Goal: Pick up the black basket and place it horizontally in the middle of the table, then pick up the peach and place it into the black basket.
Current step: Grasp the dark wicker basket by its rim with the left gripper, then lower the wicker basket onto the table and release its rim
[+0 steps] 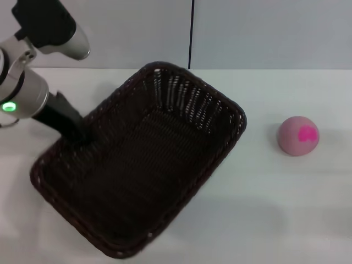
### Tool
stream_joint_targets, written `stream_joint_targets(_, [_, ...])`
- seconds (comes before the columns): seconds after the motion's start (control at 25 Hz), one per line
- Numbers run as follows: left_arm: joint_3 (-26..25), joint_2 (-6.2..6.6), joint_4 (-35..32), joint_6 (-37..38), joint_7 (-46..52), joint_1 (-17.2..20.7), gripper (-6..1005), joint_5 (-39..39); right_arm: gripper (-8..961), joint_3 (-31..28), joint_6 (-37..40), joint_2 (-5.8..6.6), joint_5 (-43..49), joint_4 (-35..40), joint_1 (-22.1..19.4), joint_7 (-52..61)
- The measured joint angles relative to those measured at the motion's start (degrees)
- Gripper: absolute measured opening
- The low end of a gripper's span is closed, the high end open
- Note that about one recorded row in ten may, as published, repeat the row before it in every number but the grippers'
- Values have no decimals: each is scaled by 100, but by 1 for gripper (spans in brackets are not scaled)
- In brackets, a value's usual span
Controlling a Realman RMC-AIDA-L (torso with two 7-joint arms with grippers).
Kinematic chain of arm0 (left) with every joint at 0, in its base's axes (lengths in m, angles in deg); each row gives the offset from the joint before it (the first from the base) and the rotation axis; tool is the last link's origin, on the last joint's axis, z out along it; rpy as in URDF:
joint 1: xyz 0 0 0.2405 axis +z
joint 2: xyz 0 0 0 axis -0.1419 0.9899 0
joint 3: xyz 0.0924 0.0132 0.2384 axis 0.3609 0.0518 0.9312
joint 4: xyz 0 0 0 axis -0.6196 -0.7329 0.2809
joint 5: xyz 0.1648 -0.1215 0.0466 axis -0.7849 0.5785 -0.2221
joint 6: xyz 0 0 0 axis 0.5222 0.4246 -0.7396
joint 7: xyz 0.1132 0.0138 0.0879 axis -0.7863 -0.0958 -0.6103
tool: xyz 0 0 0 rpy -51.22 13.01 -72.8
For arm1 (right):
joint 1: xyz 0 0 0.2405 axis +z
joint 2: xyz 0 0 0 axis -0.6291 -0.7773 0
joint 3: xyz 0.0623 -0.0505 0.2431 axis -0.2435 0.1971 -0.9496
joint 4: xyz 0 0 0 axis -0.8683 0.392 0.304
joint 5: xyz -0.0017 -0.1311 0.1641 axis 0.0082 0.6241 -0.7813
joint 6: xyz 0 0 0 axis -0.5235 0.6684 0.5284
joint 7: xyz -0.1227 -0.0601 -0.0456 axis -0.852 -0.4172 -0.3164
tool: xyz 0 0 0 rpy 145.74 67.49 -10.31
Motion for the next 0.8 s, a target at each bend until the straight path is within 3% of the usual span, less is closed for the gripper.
stream_joint_targets(0.12, [-30,3,-152,-136,-384,-62,250,-100,595,0,19,0,0,1,0,0])
stream_joint_targets(0.32, [153,-8,-590,-212,-2095,-253,248,-145,591,0,66,0,0,1,-11,37])
stream_joint_targets(0.8, [526,-29,-462,-89,-3331,-637,242,260,580,3,119,-17,-1,-35,-115,254])
